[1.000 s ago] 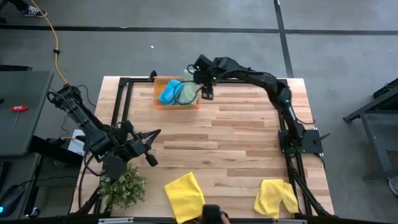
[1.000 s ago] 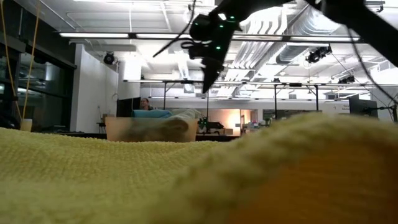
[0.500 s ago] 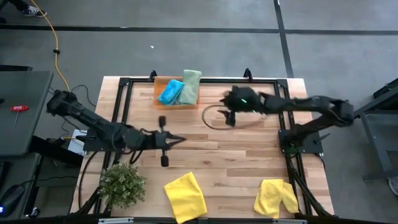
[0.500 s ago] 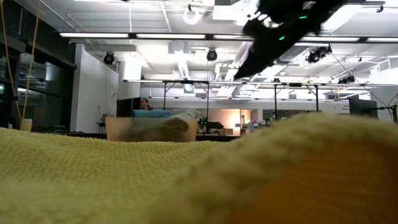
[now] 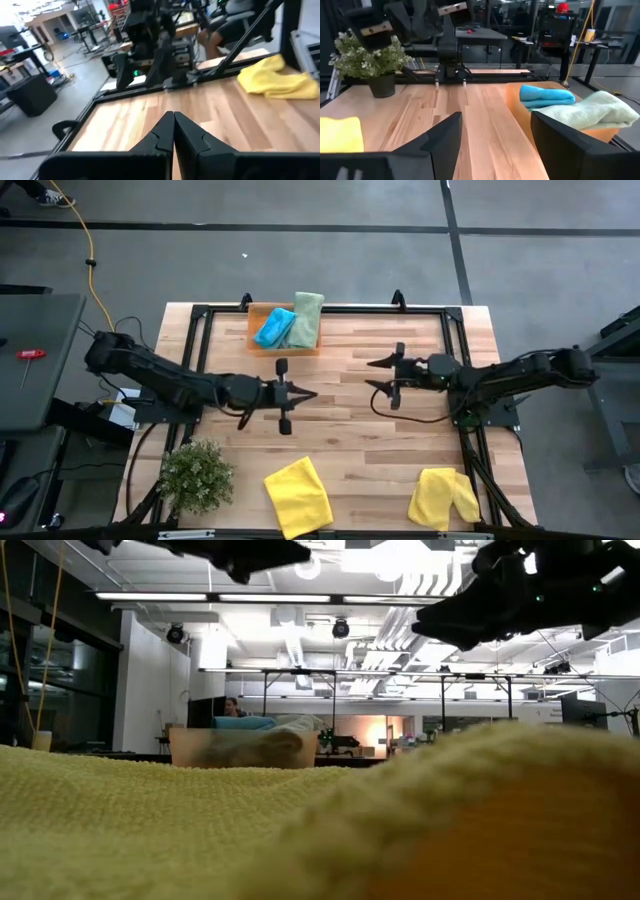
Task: Fold microfiber towels
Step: Put the left yellow microfiber cloth into the orange bin
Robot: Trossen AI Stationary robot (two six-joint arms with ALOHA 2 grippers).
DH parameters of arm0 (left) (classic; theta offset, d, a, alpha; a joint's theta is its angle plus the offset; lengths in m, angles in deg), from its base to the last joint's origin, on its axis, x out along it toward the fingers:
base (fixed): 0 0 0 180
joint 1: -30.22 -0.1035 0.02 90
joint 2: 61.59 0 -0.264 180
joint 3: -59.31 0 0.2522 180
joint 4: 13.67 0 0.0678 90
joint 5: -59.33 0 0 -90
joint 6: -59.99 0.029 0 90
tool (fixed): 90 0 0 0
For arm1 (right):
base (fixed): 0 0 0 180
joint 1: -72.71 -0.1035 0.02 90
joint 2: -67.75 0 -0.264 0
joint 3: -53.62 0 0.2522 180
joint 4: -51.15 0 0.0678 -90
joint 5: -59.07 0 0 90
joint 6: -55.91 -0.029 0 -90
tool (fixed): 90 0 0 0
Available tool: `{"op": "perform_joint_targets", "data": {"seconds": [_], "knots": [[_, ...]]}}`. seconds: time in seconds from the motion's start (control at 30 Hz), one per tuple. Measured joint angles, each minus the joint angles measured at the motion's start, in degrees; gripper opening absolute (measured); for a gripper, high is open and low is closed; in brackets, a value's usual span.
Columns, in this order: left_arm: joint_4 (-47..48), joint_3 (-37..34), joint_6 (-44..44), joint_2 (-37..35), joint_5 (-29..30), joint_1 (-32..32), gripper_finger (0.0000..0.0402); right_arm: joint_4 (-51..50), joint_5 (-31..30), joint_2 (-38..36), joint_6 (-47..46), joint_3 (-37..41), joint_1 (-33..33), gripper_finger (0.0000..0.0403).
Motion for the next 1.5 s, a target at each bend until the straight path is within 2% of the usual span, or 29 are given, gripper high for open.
{"op": "perform_joint_targets", "data": {"seconds": [0.2, 0.3, 0.4, 0.53, 0.67, 0.77, 0.87, 0.97, 1.1, 1.4, 1.5], "knots": [[-2.1, 0.0, -1.4, 3.3, -0.9, -2.1, 0.0025, 0.4, -0.2, 0.2, -1.0, 0.3, 0.0, 0.0228], [-2.3, 2.3, -1.7, 5.6, -3.9, -1.5, 0.0056, 0.5, -0.2, 0.2, -0.9, 0.3, 0.0, 0.0228], [1.7, 7.3, -2.9, 9.4, -6.4, 0.6, 0.0100, 0.5, -0.2, 0.2, -0.9, 0.3, 0.0, 0.0228], [12.5, 16.8, -5.8, 16.9, -7.6, 4.3, 0.0163, 0.6, -0.2, 0.2, -1.0, 0.3, 0.1, 0.0228], [30.1, 27.4, -8.8, 24.7, -12.8, 6.5, 0.0214, 0.2, -0.2, 0.2, -2.2, 0.3, 0.1, 0.0228], [44.0, 33.9, -10.1, 29.3, -17.0, 7.5, 0.0237, 0.1, -0.2, 0.2, -2.6, 0.3, 0.1, 0.0228], [53.7, 38.0, -10.5, 32.3, -20.0, 8.6, 0.0245, -0.1, -0.2, 0.2, -2.6, 0.3, 0.1, 0.0228], [58.3, 38.8, -10.0, 34.4, -21.1, 9.8, 0.0245, -0.2, -0.2, 0.2, -2.5, 0.3, 0.1, 0.0228], [59.1, 38.9, -7.1, 36.5, -20.9, 11.0, 0.0241, -0.3, -0.2, 0.2, -2.6, 0.2, 0.1, 0.0228], [58.7, 38.8, -4.0, 41.2, -15.9, 14.8, 0.0233, -2.0, -0.2, 0.2, -2.5, 0.2, 0.1, 0.0228], [58.8, 39.0, -3.0, 42.2, -12.4, 15.9, 0.0229, -1.9, -0.2, 0.2, -2.5, 0.2, 0.1, 0.0228]]}}
